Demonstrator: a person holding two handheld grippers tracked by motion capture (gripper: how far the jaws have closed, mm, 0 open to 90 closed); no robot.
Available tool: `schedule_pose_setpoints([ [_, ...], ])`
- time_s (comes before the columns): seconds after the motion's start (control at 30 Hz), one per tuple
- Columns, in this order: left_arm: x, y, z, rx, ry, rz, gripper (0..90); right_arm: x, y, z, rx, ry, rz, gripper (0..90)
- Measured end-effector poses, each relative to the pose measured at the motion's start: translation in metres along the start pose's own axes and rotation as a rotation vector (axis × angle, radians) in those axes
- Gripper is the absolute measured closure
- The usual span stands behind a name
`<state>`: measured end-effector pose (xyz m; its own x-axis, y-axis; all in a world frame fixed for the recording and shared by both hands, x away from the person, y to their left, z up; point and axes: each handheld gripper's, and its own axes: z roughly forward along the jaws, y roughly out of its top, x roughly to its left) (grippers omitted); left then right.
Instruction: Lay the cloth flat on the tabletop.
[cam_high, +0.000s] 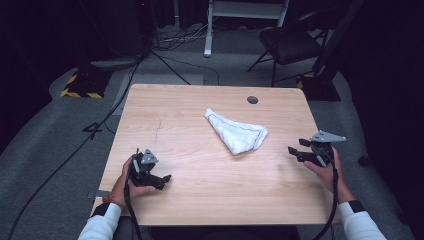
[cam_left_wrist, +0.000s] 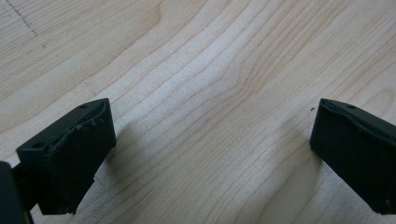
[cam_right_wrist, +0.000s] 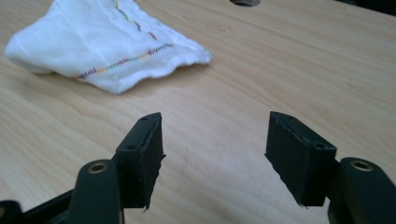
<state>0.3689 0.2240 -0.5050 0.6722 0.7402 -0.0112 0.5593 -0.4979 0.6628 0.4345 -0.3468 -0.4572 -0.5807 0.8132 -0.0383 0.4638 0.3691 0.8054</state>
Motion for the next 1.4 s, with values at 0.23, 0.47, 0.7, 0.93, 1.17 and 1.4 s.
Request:
schedule_pose_setpoints([
  [0.23, -0.002, -0.001, -0.001, 0.0, -0.011, 0.0, 0.5, 0.013, 0.028, 0.024, -0.009, 0.032, -0.039, 37.8],
  [0.47, -0.002, -0.002, -0.002, 0.004, -0.014, 0.006, 0.6, 0.023, 0.05, 0.054, -0.005, 0.045, -0.045, 37.5],
  [0.7, -0.003, -0.003, -0.002, 0.0, -0.012, 0.002, 0.6, 0.037, 0.057, 0.084, 0.036, 0.045, -0.06, 36.7],
  [0.93, -0.004, -0.003, -0.002, 0.0, -0.011, 0.001, 0.6, 0.039, 0.056, 0.104, 0.068, 0.03, -0.042, 35.4],
  [1.17, -0.004, -0.003, -0.002, -0.001, -0.011, 0.0, 0.6, 0.039, 0.05, 0.118, 0.108, 0.038, -0.025, 37.0],
  [1.4, -0.003, -0.003, -0.002, 0.0, -0.011, 0.002, 0.6, 0.04, 0.048, 0.119, 0.119, 0.076, -0.038, 56.3],
])
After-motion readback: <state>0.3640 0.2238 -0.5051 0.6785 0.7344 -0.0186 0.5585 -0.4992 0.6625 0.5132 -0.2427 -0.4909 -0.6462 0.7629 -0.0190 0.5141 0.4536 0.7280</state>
